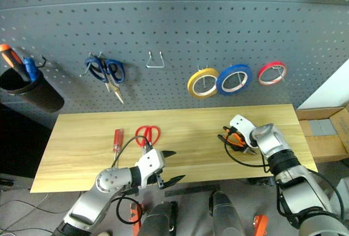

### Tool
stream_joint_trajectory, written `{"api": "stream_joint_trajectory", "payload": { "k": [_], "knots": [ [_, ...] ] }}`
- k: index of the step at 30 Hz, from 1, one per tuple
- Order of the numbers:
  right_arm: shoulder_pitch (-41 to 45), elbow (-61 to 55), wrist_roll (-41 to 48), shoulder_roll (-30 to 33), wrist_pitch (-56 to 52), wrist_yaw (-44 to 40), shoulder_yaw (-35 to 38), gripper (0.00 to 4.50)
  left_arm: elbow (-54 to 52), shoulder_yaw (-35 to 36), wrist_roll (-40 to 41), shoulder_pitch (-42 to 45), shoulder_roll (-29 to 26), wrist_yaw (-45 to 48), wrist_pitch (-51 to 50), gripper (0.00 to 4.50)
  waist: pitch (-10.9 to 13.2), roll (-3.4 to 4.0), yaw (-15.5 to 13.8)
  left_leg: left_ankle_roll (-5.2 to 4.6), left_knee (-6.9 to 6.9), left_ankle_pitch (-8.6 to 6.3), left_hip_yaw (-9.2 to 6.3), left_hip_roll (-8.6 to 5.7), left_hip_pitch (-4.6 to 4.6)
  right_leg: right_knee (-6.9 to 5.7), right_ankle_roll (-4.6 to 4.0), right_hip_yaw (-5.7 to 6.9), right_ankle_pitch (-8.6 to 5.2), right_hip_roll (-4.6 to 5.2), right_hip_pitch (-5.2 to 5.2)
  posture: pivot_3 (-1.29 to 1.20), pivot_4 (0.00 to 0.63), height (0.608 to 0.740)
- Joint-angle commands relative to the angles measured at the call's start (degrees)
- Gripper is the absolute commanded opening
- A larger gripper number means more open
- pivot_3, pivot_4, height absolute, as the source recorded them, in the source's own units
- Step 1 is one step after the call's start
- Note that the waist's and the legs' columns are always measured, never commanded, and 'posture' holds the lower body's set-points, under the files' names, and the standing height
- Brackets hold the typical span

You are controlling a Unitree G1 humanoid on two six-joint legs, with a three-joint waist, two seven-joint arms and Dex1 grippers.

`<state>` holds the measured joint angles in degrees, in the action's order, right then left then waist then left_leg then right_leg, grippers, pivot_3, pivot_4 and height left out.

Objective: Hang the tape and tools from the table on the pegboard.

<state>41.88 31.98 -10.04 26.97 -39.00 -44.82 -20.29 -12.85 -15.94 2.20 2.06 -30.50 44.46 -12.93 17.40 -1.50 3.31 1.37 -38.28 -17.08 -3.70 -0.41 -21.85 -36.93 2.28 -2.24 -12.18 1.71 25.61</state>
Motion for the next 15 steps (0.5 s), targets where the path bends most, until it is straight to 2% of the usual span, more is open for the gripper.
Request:
{"api": "stream_joint_trajectory", "payload": {
  "k": [1,8,11,15],
  "knots": [
    [1.00,1.20,-0.24,-0.76,-1.22,0.52,0.38,4.46,-1.99,0.02,0.27,-0.18,0.07,0.02,0.13,4.50,0.00,0.00,-0.01,0.00,0.00,0.00,0.00,0.00,-0.01,0.00,0.00,0.00,0.00,0.00,0.00,-0.03,0.317,0.740],
    [2.74,3.39,-0.34,-2.52,-1.12,1.44,0.21,4.46,-2.25,-0.18,0.14,-0.53,0.42,-0.44,-0.03,4.50,0.00,0.00,0.02,0.00,0.00,0.00,-0.01,0.02,0.00,-0.01,-0.01,0.01,0.01,0.01,0.00,-0.03,0.313,0.740],
    [3.09,3.84,-0.34,-2.99,-0.87,1.78,0.31,3.89,-2.36,-0.16,0.09,-0.67,0.54,-0.53,-0.03,4.50,0.00,0.00,0.03,0.00,-0.01,0.00,-0.01,0.01,0.01,-0.02,-0.02,0.01,0.01,0.01,0.00,-0.02,0.311,0.740],
    [3.33,4.05,-0.23,-3.17,-0.43,1.77,0.50,2.73,-2.19,0.00,0.04,-0.78,0.46,-0.49,0.20,4.50,0.00,0.00,0.02,0.00,-0.01,0.00,-0.01,0.01,0.01,-0.03,-0.02,0.01,0.02,0.01,0.00,-0.02,0.308,0.740]
  ]
}}
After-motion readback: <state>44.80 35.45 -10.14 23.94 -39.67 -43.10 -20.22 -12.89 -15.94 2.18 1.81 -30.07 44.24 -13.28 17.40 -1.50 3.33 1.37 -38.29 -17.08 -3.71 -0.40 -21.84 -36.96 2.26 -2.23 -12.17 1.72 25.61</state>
